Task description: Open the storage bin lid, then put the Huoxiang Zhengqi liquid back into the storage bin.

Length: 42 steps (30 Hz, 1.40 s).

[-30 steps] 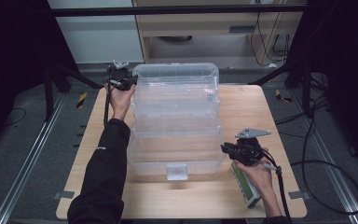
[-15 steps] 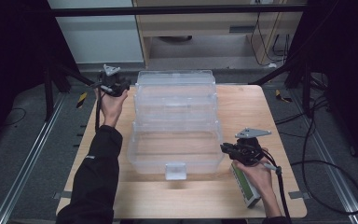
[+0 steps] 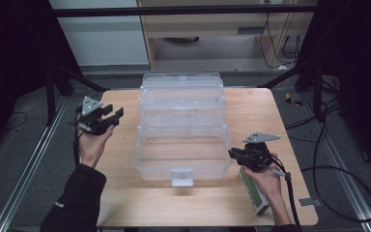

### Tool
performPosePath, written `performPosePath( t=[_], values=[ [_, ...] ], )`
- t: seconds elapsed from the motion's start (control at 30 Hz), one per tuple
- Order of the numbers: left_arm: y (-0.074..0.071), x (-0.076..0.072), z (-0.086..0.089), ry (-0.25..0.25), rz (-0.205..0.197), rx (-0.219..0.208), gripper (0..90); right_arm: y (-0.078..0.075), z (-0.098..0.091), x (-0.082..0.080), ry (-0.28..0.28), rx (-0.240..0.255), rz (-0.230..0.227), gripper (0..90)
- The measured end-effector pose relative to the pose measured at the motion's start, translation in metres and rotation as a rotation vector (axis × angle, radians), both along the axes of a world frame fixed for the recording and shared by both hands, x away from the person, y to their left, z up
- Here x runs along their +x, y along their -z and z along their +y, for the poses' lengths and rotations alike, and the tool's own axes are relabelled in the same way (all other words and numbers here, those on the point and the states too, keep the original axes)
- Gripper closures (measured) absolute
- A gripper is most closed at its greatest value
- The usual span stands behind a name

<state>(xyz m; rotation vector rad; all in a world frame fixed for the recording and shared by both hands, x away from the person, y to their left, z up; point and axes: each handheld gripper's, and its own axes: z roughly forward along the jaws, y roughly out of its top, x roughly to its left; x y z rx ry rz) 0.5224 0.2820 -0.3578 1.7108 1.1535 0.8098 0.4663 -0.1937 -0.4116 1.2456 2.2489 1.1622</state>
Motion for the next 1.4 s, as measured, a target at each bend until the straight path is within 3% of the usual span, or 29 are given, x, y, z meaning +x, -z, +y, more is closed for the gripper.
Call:
performPosePath(
  t=[0.1, 0.23, 0.37, 0.53, 0.73, 1.0, 1.27, 1.4],
  values=[
    [0.013, -0.016, 0.008, -0.008, 0.019, 0.016, 52.4, 0.0, 0.0, 0.0, 0.0, -0.006, -0.002, 80.8],
    [0.031, -0.037, 0.02, -0.035, 0.039, -0.022, 51.9, 0.0, 0.001, 0.0, 0.007, -0.01, -0.001, 80.4],
    [0.049, -0.051, 0.026, -0.043, 0.061, -0.003, 52.6, 0.0, 0.002, 0.0, 0.014, -0.011, 0.002, 80.0],
    [0.065, -0.061, 0.026, -0.02, 0.082, 0.006, 54.8, -0.001, 0.005, 0.0, 0.023, -0.027, 0.012, 77.0],
    [0.083, -0.065, 0.034, -0.031, 0.109, 0.025, 54.1, -0.007, 0.003, -0.002, 0.027, -0.019, -0.004, 72.6],
    [0.088, -0.068, 0.039, -0.033, 0.103, 0.044, 49.3, -0.019, -0.01, -0.007, 0.07, -0.004, 0.001, 59.4],
    [0.088, -0.068, 0.037, -0.037, 0.12, 0.042, 45.3, -0.036, -0.024, -0.015, 0.102, -0.023, 0.011, 46.9],
    [0.087, -0.068, 0.035, -0.049, 0.137, 0.049, 43.8, -0.047, -0.03, -0.018, 0.115, -0.051, 0.036, 42.5]
  ],
)
